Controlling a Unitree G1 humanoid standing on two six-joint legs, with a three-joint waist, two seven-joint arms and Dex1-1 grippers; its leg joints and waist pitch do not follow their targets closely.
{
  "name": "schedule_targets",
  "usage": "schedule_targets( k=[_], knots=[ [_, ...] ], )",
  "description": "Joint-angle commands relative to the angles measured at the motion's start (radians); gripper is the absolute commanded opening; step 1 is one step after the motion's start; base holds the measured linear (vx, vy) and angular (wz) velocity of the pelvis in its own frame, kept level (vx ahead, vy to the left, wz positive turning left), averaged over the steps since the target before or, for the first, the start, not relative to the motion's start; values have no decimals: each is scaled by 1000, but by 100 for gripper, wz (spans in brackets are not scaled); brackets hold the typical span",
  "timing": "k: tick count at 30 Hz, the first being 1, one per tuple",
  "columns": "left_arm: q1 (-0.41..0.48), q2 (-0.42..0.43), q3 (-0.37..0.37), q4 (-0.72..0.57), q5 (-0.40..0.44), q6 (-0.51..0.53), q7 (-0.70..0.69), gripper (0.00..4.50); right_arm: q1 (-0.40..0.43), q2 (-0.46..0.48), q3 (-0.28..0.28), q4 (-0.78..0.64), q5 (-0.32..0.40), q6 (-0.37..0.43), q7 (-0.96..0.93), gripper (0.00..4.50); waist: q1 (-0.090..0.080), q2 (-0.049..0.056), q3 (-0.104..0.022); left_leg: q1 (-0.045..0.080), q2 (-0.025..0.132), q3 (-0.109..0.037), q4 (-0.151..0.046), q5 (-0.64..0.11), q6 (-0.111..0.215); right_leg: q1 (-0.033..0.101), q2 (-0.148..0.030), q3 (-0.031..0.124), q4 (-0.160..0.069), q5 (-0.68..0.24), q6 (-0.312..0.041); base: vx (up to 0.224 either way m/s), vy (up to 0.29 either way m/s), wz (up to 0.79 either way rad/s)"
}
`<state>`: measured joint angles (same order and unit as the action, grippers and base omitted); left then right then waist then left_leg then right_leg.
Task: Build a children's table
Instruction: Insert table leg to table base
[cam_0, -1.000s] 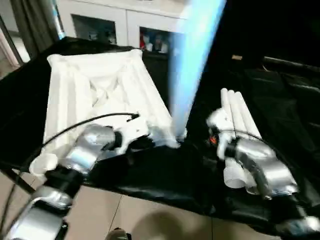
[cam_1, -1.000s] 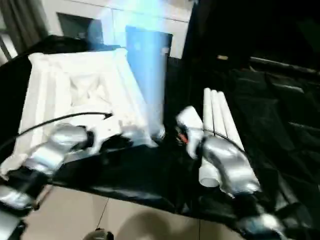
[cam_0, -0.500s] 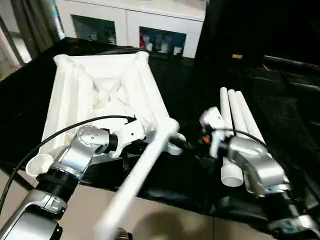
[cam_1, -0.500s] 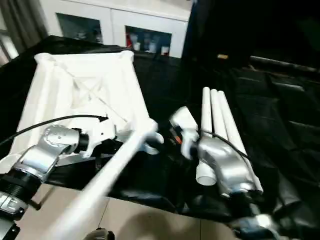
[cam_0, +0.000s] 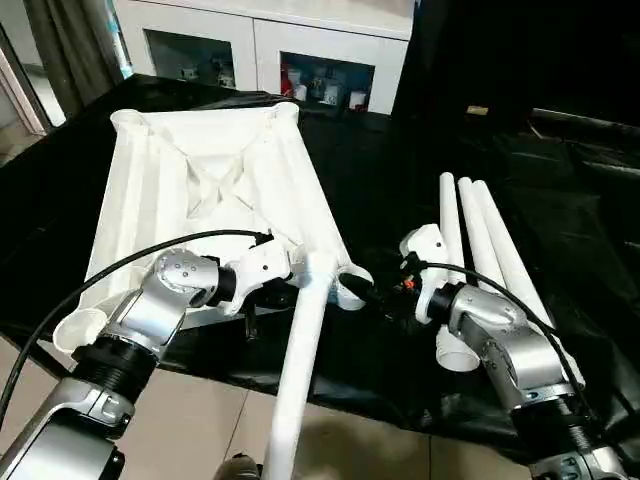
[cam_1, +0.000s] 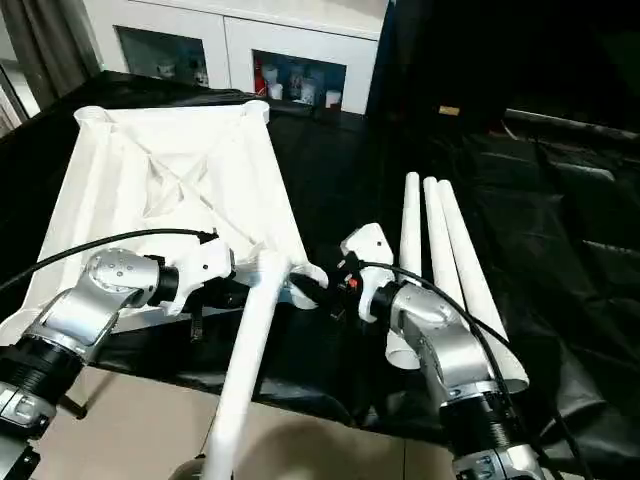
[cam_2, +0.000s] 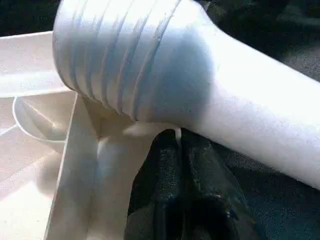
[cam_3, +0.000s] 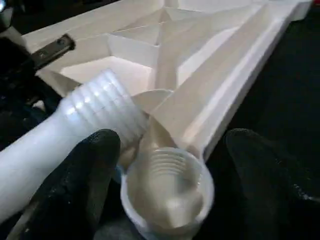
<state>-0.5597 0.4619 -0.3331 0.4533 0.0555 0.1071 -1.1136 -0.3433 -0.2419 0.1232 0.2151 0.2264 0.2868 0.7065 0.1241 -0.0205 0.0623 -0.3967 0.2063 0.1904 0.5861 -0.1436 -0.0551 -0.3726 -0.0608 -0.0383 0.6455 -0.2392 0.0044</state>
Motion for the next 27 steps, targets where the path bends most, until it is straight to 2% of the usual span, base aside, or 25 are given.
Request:
schedule_targets(
  k=[1, 5, 7, 8, 11, 15, 17, 18, 19, 23, 24, 25, 27],
  knots=[
    [2, -8, -32, -20, 24, 4, -1, 0, 7, 5, -18, -40, 15, 23, -10, 384, -3, 24, -74, 42, 32, -21, -72, -285, -63, 21, -75, 40, -77, -21, -208, 0, 0, 0],
    [-1, -10, -34, -13, 30, 0, 3, 0, 1, 23, -32, -44, 35, 39, -36, 384, -3, 23, -72, 41, 32, -21, -74, -297, -66, 20, -78, 41, -81, -52, -206, 0, 0, 0],
    [-2, -9, -35, -7, 33, -5, 4, 0, -13, 40, -57, -66, 89, 109, -44, 417, -4, 22, -72, 42, 33, -22, -76, -306, -66, 19, -77, 41, -81, -67, -206, 0, 0, 0],
    [-2, -8, -36, -7, 33, -6, 4, 0, -15, 40, -57, -78, 98, 133, -40, 417, -3, 23, -72, 42, 33, -22, -76, -302, -67, 20, -77, 40, -81, -64, -204, 0, 0, 0],
    [-1, -6, -37, -3, 37, -10, 6, 0, -21, 34, -43, -125, 122, 269, -45, 430, -3, 22, -72, 41, 32, -21, -76, -280, -67, 20, -76, 40, -78, -39, -199, 0, 0, 0],
    [-4, -7, -38, 2, 43, -13, 11, 0, -27, 40, -36, -190, 174, 481, -80, 442, -1, 23, -71, 43, 32, -22, -78, -287, -78, 18, -78, 41, -80, -62, -191, 0, 0, 0],
    [-5, -9, -37, 4, 44, -14, 13, 0, -28, 49, -38, -209, 206, 523, -86, 442, -1, 23, -72, 43, 33, -22, -78, -292, -84, 18, -80, 41, -81, -72, -189, 0, 0, 0],
    [-6, -9, -38, 7, 45, -16, 13, 0, -32, 64, -54, -218, 228, 564, -111, 442, -1, 27, -71, 44, 33, -22, -79, -301, -92, 15, -81, 41, -82, -81, -186, 0, 0, 0],
    [-7, -10, -40, 11, 48, -19, 14, 0, -36, 78, -69, -221, 246, 605, -136, 442, -2, 25, -70, 43, 32, -22, -79, -303, -94, 15, -80, 42, -83, -85, -185, 0, 0, 0],
    [-8, -10, -42, 15, 51, -25, 15, 0, -40, 95, -85, -231, 269, 692, -153, 442, -1, 26, -71, 45, 34, -23, -82, -316, -113, 12, -82, 42, -83, -103, -175, 0, 0, 0],
    [-8, -9, -45, 20, 56, -29, 16, 0, -36, 107, -97, -242, 294, 739, -153, 442, 0, 26, -71, 45, 33, -23, -82, -317, -116, 12, -81, 42, -83, -104, -170, 0, 0, 0],
    [-8, -9, -45, 20, 56, -29, 16, 0, -36, 107, -97, -242, 294, 739, -153, 442, 0, 29, -71, 46, 33, -24, -82, -315, -117, 12, -81, 43, -82, -100, -169, 0, 0, 0],
    [-9, -10, -46, 24, 58, -31, 17, 0, -31, 105, -92, -251, 293, 790, -165, 442, 1, 26, -72, 45, 33, -23, -82, -310, -123, 12, -81, 42, -82, -89, -166, 0, 0, 0]
  ],
)
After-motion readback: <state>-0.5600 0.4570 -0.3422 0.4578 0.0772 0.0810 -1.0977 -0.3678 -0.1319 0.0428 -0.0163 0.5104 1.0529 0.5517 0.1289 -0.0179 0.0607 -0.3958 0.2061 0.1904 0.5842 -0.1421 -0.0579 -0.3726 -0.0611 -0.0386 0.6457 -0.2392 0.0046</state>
